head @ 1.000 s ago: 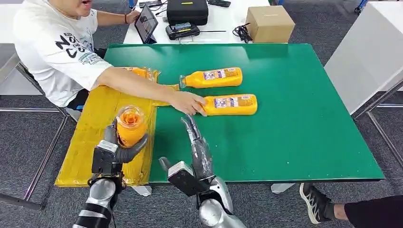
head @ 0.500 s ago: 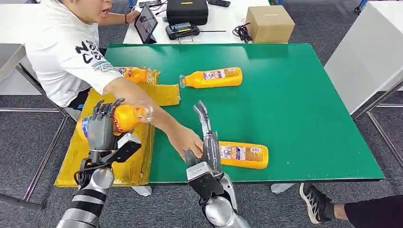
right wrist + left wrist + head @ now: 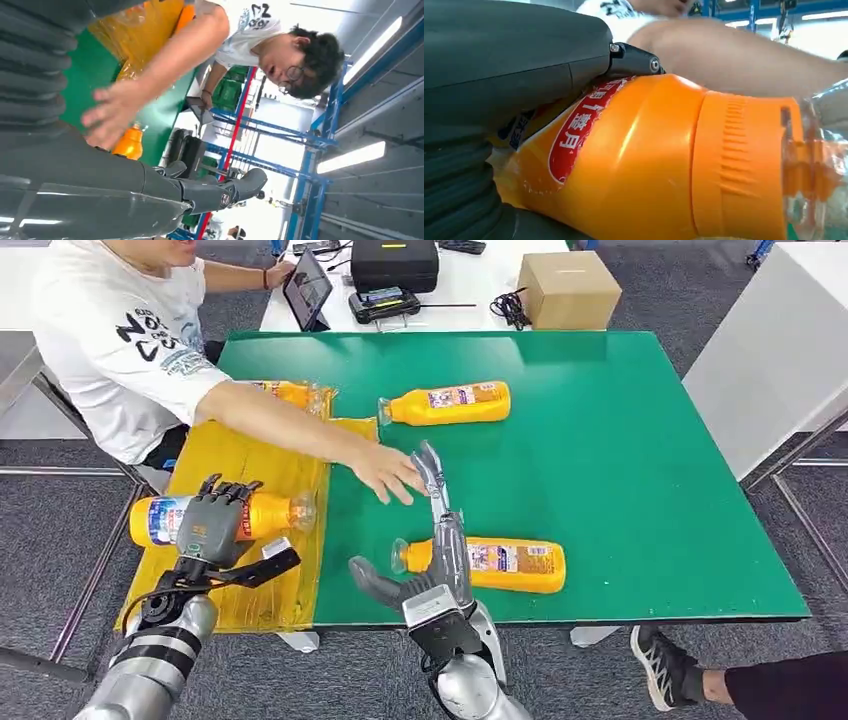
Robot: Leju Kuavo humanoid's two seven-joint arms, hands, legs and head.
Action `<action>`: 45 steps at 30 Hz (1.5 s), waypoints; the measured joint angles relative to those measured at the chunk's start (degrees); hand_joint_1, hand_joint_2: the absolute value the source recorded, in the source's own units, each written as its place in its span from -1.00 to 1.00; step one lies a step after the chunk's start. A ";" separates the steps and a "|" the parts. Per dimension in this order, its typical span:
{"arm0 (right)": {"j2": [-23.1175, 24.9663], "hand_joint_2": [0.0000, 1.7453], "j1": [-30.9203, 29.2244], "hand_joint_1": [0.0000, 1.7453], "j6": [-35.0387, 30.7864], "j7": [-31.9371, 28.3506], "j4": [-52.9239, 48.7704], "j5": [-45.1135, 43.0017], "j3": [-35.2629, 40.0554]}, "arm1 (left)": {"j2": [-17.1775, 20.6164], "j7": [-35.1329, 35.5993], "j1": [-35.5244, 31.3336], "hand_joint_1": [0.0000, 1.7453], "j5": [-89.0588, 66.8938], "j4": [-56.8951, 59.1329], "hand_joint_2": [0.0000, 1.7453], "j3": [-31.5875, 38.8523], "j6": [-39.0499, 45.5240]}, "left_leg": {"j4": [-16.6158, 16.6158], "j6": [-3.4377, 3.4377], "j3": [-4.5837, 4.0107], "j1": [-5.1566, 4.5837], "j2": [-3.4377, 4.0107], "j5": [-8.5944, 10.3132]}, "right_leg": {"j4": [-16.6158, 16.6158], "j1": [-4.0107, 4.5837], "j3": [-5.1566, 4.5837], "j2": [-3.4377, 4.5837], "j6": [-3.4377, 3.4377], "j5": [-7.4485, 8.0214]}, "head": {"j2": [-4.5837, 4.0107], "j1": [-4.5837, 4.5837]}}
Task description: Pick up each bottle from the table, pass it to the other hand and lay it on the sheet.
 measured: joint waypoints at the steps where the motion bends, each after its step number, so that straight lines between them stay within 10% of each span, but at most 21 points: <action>1: 0.00 1.00 0.00 -1.00 0.02 0.00 0.00 0.00 0.00 | 0.15 -0.11 -0.05 1.00 0.26 0.44 1.00 0.24 0.00 | 0.00 0.00 0.00 0.00 0.00 0.00 | 0.00 0.00 0.00 0.00 0.00 0.00 | 0.00 0.00; 12: -0.11 1.00 0.10 -1.00 1.18 0.35 0.24 -1.03 0.07 | 0.46 -8.72 -0.65 1.00 15.12 5.39 1.00 5.33 -5.05 | 0.00 0.00 0.01 0.00 -0.03 0.00 | 0.00 0.00 0.02 -0.01 0.00 0.00 | 0.00 -0.02; 45: -0.15 1.00 -0.11 -1.00 7.41 0.85 0.98 -2.80 0.50 | 4.26 -3.95 -3.24 1.00 3.49 10.56 1.00 -2.71 -13.57 | -0.02 -0.01 0.39 0.00 -0.03 0.01 | 0.02 0.01 0.41 -0.02 -0.01 0.00 | 0.00 -0.02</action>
